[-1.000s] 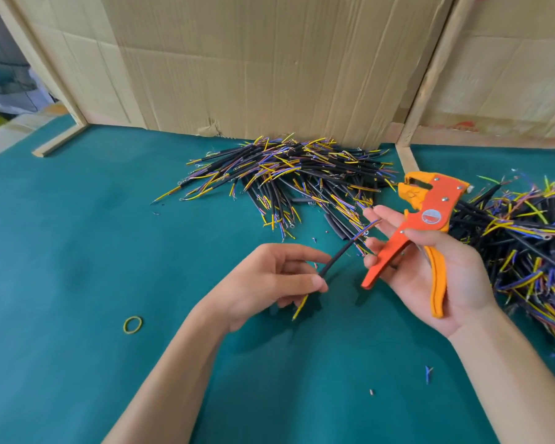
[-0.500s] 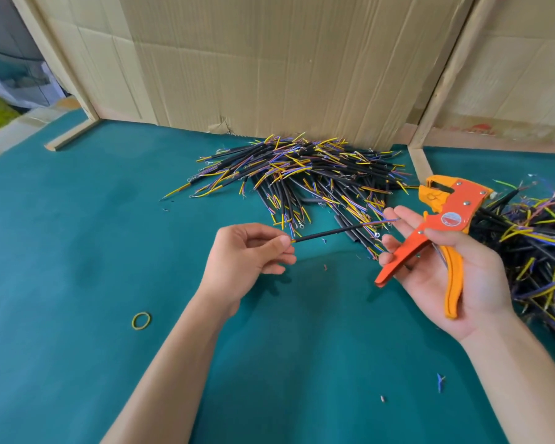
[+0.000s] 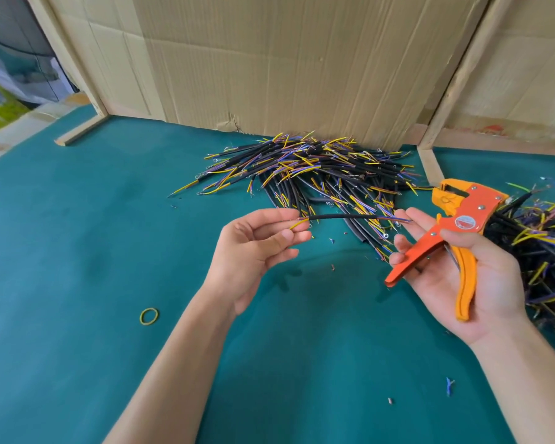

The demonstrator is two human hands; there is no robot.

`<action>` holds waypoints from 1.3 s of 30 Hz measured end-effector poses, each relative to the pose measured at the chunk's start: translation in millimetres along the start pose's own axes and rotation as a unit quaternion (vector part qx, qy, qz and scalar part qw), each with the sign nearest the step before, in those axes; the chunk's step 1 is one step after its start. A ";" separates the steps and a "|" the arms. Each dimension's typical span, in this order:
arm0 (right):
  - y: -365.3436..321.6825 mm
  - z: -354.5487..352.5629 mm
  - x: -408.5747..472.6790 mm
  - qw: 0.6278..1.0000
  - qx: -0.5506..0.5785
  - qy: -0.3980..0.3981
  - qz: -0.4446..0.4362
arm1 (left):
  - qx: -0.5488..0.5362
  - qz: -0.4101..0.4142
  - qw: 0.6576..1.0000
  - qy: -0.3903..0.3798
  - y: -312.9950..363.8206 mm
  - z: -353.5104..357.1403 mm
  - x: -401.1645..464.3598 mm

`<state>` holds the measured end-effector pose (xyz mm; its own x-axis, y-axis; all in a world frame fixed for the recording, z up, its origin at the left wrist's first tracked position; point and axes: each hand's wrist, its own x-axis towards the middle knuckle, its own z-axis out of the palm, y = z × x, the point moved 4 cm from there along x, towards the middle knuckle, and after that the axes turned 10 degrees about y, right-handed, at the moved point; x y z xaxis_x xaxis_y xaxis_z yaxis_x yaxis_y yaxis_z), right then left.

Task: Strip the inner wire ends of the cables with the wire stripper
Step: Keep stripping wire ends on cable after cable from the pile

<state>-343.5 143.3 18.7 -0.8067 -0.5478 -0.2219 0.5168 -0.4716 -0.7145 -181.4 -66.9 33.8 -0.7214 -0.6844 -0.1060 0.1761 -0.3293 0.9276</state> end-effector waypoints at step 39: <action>62.8 53.7 -45.5 0.952 -0.145 -0.181 0.200 | -0.075 0.067 0.993 0.057 14.4 -8.4 1.4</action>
<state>-258.9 101.4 19.6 -0.3838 -0.8704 -0.3085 0.6181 0.0061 -0.7861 -174.3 -78.0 44.0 -0.6054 -0.7952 -0.0329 0.3700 -0.3178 0.8730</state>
